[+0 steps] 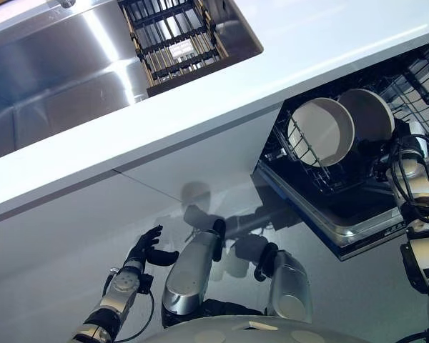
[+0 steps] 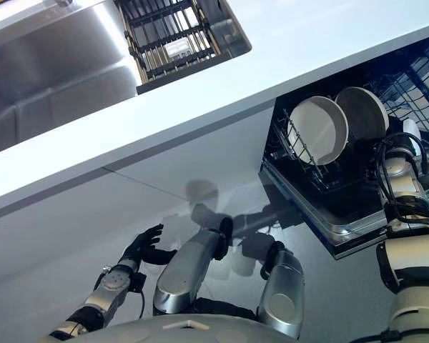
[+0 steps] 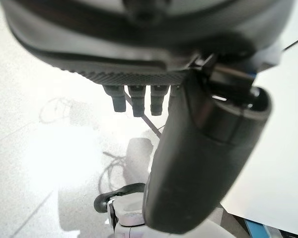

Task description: Pick up plates and place into dishwasher.

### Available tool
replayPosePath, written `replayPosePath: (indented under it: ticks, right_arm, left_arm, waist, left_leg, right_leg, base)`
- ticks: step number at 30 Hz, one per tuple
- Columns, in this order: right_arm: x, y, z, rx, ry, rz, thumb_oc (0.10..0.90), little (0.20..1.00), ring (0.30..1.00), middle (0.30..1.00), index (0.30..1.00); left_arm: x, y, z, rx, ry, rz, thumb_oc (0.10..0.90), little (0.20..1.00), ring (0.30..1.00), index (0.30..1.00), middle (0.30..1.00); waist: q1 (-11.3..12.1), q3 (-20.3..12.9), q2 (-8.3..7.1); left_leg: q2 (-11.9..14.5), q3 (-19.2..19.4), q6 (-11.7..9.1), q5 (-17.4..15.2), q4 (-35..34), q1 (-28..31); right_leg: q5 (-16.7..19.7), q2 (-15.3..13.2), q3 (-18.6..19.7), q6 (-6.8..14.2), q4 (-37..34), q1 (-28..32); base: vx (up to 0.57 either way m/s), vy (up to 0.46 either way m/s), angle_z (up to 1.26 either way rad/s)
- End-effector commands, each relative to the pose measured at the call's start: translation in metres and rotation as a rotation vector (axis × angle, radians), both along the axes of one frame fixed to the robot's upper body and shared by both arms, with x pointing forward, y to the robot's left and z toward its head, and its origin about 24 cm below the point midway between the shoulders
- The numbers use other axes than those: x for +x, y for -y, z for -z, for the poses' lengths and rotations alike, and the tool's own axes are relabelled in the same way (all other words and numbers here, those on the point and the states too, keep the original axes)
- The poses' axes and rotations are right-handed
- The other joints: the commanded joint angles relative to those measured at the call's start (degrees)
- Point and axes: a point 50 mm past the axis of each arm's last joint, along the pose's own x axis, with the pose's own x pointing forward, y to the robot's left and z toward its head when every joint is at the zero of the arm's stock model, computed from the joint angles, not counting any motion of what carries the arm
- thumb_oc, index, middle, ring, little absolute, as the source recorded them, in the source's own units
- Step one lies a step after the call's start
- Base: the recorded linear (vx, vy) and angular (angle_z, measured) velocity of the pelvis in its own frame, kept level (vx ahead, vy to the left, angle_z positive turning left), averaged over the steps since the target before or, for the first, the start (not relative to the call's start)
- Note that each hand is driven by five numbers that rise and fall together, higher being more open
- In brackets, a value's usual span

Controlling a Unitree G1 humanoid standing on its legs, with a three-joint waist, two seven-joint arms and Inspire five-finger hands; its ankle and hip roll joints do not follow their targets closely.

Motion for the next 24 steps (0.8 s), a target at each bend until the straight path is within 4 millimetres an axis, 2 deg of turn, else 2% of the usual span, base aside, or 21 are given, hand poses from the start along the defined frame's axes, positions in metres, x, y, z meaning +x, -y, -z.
replayPosePath:
  ticks: [1,9,14,21,24]
  right_arm:
    - [-0.018,0.035,-0.032,-0.103,0.065,0.095,0.8,0.9,0.9,0.9,0.9]
    - [-0.027,0.044,-0.033,-0.128,0.07,0.136,0.8,0.9,0.9,0.9,0.9]
    - [-0.035,0.049,-0.041,-0.185,0.111,0.178,0.8,0.9,0.9,0.9,0.9]
    - [-0.052,0.066,-0.049,-0.334,-0.002,0.217,0.8,0.9,0.9,0.9,0.9]
    - [-0.06,0.073,-0.05,-0.335,-0.025,0.248,0.8,0.9,0.9,0.9,0.9]
  left_arm:
    - [-0.029,-0.026,-0.001,0.081,-0.018,-0.026,0.8,0.9,0.9,0.9,0.9]
    - [-0.036,-0.027,0.002,0.084,-0.062,-0.011,0.8,0.9,0.9,0.9,0.9]
    - [-0.04,-0.027,0.003,0.093,-0.075,0.008,0.8,0.9,0.9,0.9,0.9]
    - [-0.041,-0.028,0.003,0.093,-0.082,0.022,0.8,0.9,0.9,0.9,0.9]
    - [-0.041,-0.029,0.003,0.095,-0.08,0.02,0.8,0.9,0.9,0.9,0.9]
  waist:
    - [-0.13,-5.55,-2.24]
    - [-0.67,-7.72,-3.64]
    - [-1.42,-8.89,-4.44]
    - [-2.61,-9.87,-5.55]
    - [-2.98,-10.01,-5.75]
  left_leg:
    - [2.75,0.19,-1.4,-7.54,3.91,1.52]
    - [3.26,0.94,-1.26,-8.52,3.78,4.14]
    - [3.61,1.49,-1.27,-9.0,3.53,5.49]
    - [4.04,2.05,-1.38,-9.15,3.61,5.91]
    - [4.19,2.26,-1.41,-9.01,3.52,5.98]
  right_leg:
    - [1.2,0.45,-1.26,-1.78,1.83,3.16]
    - [1.03,1.09,-0.83,-1.33,0.9,5.7]
    - [0.78,1.75,-0.52,-1.12,0.4,6.77]
    - [0.85,2.74,0.29,-1.06,-0.22,6.97]
    - [0.92,2.98,0.61,-1.02,-0.32,6.88]
  base:
    - [0.07,0.018,-0.03]
    - [0.08,-0.002,-0.04]
    - [0.06,-0.001,-0.04]
    - [0.03,-0.009,-0.05]
    - [0.0,-0.006,-0.14]
